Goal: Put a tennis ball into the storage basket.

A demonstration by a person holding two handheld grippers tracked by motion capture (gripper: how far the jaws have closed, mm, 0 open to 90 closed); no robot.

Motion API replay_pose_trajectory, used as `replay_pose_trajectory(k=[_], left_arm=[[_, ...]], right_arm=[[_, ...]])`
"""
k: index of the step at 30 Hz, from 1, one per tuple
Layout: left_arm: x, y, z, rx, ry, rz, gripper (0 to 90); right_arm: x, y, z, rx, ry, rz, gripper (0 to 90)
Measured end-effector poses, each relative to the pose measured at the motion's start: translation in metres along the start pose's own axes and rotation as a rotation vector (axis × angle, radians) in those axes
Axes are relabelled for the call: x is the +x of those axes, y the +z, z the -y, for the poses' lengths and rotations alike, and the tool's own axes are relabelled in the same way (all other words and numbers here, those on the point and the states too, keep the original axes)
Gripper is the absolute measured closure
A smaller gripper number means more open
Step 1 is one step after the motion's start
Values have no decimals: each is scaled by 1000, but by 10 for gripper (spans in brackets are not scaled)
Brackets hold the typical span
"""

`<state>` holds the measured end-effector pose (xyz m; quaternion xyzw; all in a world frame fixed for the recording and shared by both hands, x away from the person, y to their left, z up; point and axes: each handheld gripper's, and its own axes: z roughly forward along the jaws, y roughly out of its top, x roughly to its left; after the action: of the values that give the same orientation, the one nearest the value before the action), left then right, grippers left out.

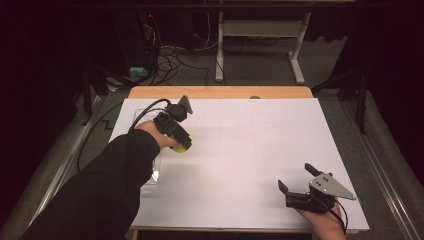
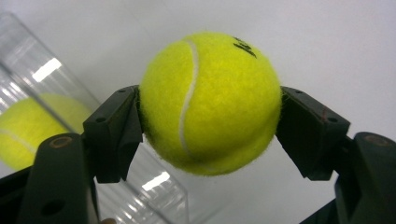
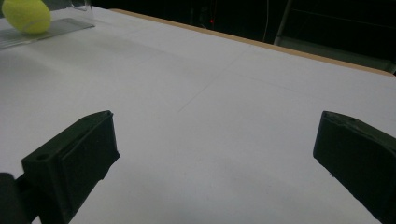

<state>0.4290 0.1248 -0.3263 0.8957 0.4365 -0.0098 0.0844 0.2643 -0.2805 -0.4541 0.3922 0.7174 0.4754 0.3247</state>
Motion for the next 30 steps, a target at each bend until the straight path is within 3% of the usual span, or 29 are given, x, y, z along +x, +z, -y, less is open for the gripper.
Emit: replay_pose_trajectory(k=[13,30], left_arm=[[33,-23,34,-12,-65,-32,274],[62,-20,67,29,-129,-60,274]], right_arm=[[0,1,0,3,-5,2,0],[0,0,0,5,-6,4,0]])
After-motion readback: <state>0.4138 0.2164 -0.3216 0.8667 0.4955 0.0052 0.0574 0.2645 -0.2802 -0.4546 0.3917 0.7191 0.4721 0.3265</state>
